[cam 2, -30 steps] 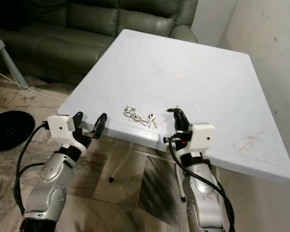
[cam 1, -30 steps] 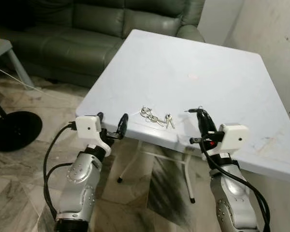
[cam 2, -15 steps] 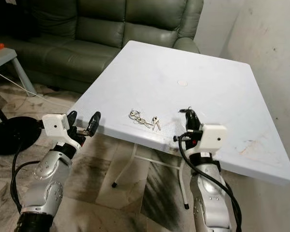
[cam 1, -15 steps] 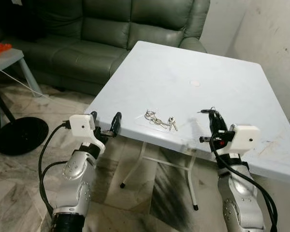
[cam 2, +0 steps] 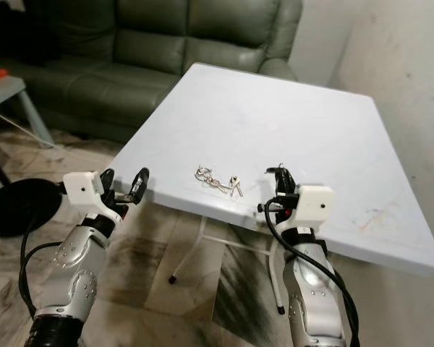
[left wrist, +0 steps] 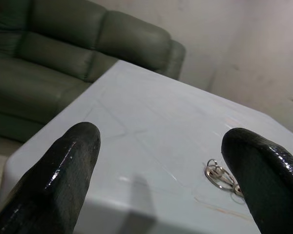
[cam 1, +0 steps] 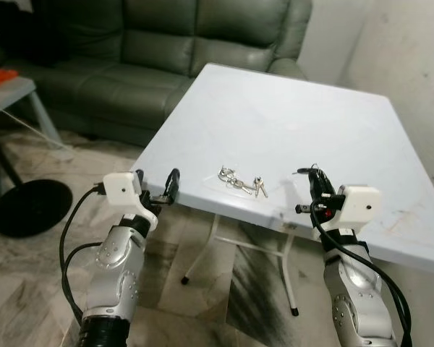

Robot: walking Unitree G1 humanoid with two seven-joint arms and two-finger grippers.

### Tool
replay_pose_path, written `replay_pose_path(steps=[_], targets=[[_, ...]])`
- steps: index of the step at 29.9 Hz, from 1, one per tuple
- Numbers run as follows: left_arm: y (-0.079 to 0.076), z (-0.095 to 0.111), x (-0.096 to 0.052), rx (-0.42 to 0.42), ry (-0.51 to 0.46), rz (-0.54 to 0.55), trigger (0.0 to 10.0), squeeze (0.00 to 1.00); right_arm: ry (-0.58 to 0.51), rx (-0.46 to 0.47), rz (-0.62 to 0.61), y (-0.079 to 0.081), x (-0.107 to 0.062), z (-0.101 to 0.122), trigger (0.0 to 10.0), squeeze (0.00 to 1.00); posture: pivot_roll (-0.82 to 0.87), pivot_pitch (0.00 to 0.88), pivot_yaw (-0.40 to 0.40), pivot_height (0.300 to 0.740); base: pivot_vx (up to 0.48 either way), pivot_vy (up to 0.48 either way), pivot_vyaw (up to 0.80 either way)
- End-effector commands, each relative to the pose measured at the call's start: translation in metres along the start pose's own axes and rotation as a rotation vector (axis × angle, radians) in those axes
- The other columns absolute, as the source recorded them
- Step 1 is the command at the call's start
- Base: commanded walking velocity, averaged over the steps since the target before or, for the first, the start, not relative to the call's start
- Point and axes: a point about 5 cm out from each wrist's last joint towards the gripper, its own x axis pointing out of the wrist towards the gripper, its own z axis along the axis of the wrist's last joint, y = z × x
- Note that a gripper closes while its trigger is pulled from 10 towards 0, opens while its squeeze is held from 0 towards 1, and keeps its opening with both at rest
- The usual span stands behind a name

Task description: Hang keys on a hook

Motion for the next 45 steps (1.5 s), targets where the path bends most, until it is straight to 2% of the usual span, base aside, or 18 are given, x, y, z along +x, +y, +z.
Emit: replay_pose_path(steps=[1, 18, 37, 45], targets=[[0.0035, 0.0031, 0.0030, 0.013, -0.002, 0.016, 10.0, 0.00, 0.006, 0.000, 0.000, 0.0012, 0.0027, 0.0002, 10.0, 0.00, 0.05, 0.019, -0.094, 0.740, 0.000, 0.480, -0.78], [0.0033, -0.0002, 0.0058, -0.002, 0.015, 0.059, 10.0, 0.00, 0.021, -0.003, 0.008, 0.0028, 0.0025, -0.0016, 10.0, 0.00, 0.05, 0.000, -0.097, 0.740, 0.000, 0.028, -0.77], [0.0008, -0.0016, 0.0044, 0.051, 0.023, 0.063, 10.0, 0.00, 0.039, -0.008, 0.005, 0.0046, 0.0012, -0.0032, 10.0, 0.00, 0.05, 0.004, -0.098, 0.740, 0.000, 0.000, -0.77], [0.0005, -0.0031, 0.0036, 0.018, 0.031, 0.073, 10.0, 0.00, 0.043, -0.011, 0.001, 0.0043, 0.0009, -0.0033, 10.0, 0.00, 0.05, 0.015, -0.099, 0.740, 0.000, 0.000, -0.77]])
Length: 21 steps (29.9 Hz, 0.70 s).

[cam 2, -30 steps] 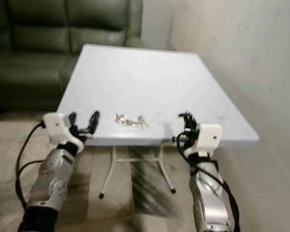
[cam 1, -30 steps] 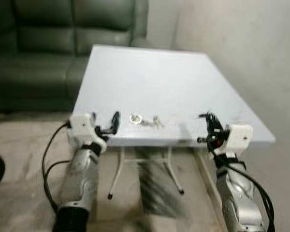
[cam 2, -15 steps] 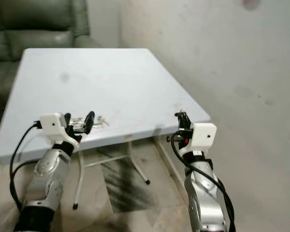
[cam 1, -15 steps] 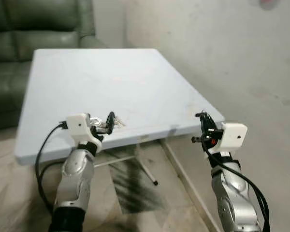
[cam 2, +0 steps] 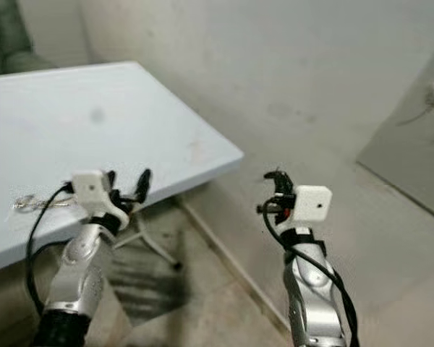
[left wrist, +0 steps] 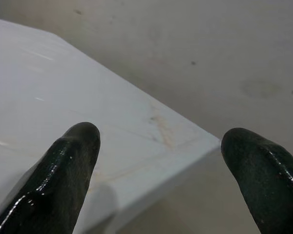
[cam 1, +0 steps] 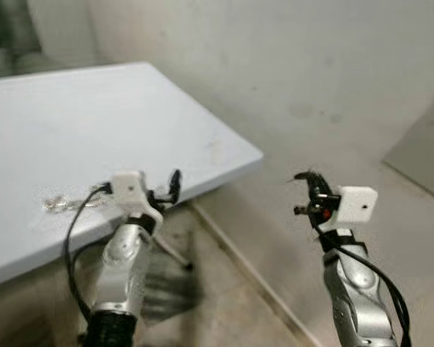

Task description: Hang keys on a hook

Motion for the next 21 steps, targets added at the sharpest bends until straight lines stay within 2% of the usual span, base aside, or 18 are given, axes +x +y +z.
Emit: replay_pose_path(steps=[1, 21], targets=[[-0.0025, 0.0026, 0.0011, -0.013, -0.002, -0.004, 10.0, 0.00, -0.007, -0.011, -0.012, -0.0047, 0.0014, 0.0038, 10.0, 0.00, 0.05, 0.021, -0.100, 0.740, 0.000, 0.000, -0.77], [-0.0005, -0.0009, -0.0008, 0.030, 0.042, 0.021, 10.0, 0.00, 0.006, -0.010, -0.029, -0.0047, 0.0002, 0.0037, 10.0, 0.00, 0.04, 0.056, -0.097, 0.740, 0.000, 0.000, -0.77]])
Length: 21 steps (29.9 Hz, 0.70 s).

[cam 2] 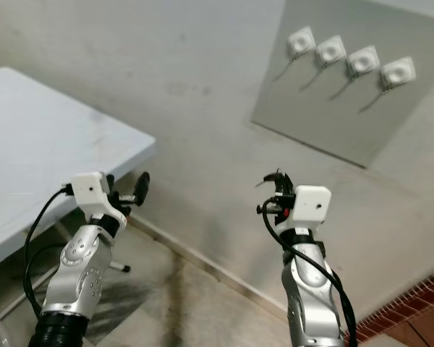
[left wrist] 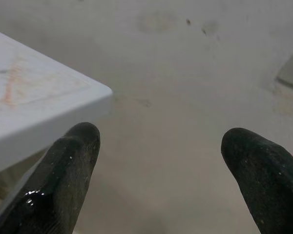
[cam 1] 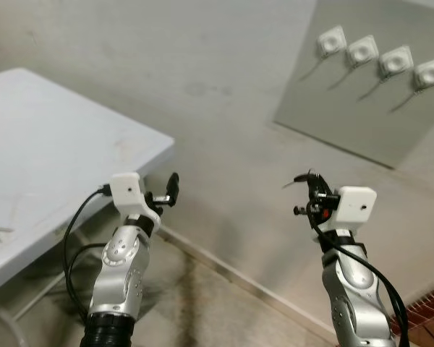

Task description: Hang keys on a hook

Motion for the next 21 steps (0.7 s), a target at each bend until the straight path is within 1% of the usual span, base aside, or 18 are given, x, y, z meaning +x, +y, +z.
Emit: replay_pose_path(steps=[1, 7, 14, 21], targets=[[-0.0026, 0.0017, 0.0000, 0.010, 0.002, -0.005, 10.0, 0.00, -0.010, -0.008, -0.016, -0.0036, 0.0003, 0.0043, 10.0, 0.00, 0.04, 0.056, -0.097, 0.740, 0.000, 0.000, -0.76], [-0.0032, -0.0007, -0.0014, -0.003, 0.018, 0.000, 10.0, 0.00, -0.005, -0.010, -0.022, -0.0049, -0.0003, 0.0041, 10.0, 0.00, 0.04, 0.059, -0.099, 0.740, 0.000, 0.000, -0.76], [-0.0049, -0.0019, -0.0017, 0.003, 0.033, -0.002, 10.0, 0.00, 0.002, -0.008, -0.023, -0.0031, -0.0010, 0.0032, 10.0, 0.00, 0.04, 0.056, -0.097, 0.740, 0.000, 0.000, -0.75], [-0.0108, -0.0030, -0.0019, 0.009, 0.049, -0.015, 10.0, 0.00, 0.006, -0.016, -0.032, -0.0038, -0.0010, 0.0028, 10.0, 0.00, 0.04, 0.054, -0.098, 0.740, 0.000, 0.000, -0.74]])
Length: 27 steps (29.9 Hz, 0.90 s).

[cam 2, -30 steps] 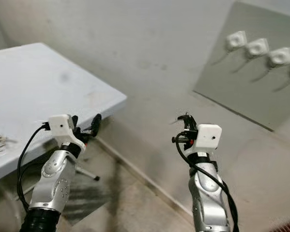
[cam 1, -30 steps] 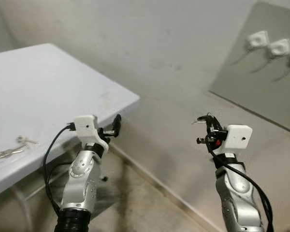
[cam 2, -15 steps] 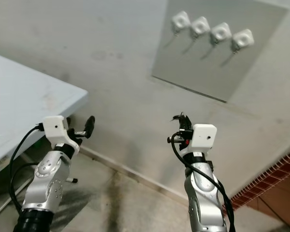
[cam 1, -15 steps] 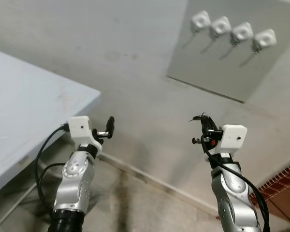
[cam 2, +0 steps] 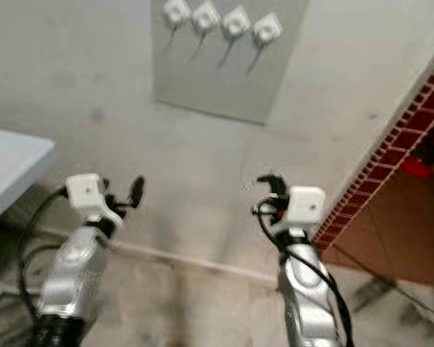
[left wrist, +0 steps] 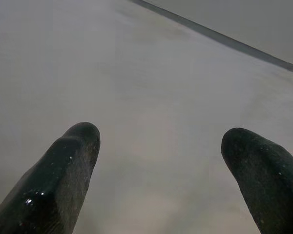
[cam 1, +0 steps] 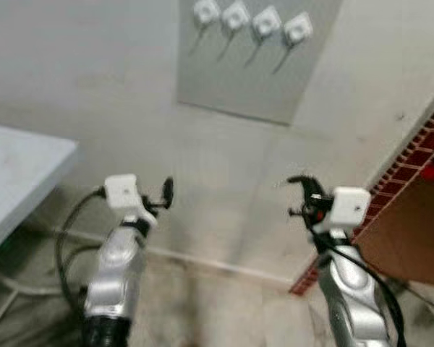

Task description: Hang keys on a hook

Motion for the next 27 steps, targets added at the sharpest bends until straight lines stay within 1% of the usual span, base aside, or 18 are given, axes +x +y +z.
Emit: replay_pose_path(steps=[1, 6, 7, 10, 11, 19, 27], targets=[[-0.002, 0.005, 0.001, 0.018, -0.008, -0.003, 10.0, 0.00, -0.026, -0.006, -0.016, -0.002, 0.001, 0.005, 10.0, 0.00, 0.04, 0.054, -0.098, 0.740, 0.000, 0.000, 0.00], [-0.010, 0.002, -0.001, 0.014, 0.005, -0.025, 10.0, 0.00, -0.021, -0.006, -0.014, -0.002, 0.000, 0.005, 10.0, 0.00, 0.04, 0.044, -0.096, 0.740, 0.000, 0.000, 0.00], [-0.011, 0.000, -0.002, -0.005, 0.016, -0.035, 10.0, 0.00, -0.021, -0.007, -0.013, -0.003, -0.001, 0.004, 10.0, 0.00, 0.04, 0.041, -0.095, 0.740, 0.000, 0.000, 0.00], [-0.015, 0.000, -0.003, 0.007, 0.017, -0.051, 10.0, 0.00, -0.021, -0.012, -0.011, -0.004, -0.003, 0.004, 10.0, 0.00, 0.04, 0.041, -0.095, 0.740, 0.000, 0.000, 0.00], [-0.016, 0.000, -0.003, -0.002, 0.018, -0.051, 10.0, 0.00, -0.017, -0.011, -0.011, -0.004, -0.005, 0.003, 10.0, 0.00, 0.03, 0.037, -0.094, 0.740, 0.000, 0.000, 0.00], [-0.018, 0.002, -0.003, -0.020, 0.013, -0.056, 10.0, 0.00, -0.016, -0.009, -0.003, -0.002, -0.008, 0.002, 10.0, 0.00, 0.03, 0.033, -0.092, 0.740, 0.000, 0.000, 0.00], [-0.017, 0.002, -0.004, -0.065, 0.015, -0.045, 10.0, 0.00, -0.015, -0.007, 0.001, -0.002, -0.010, 0.003, 10.0, 0.00, 0.03, 0.033, -0.091, 0.740, 0.000, 0.000, 0.00]])
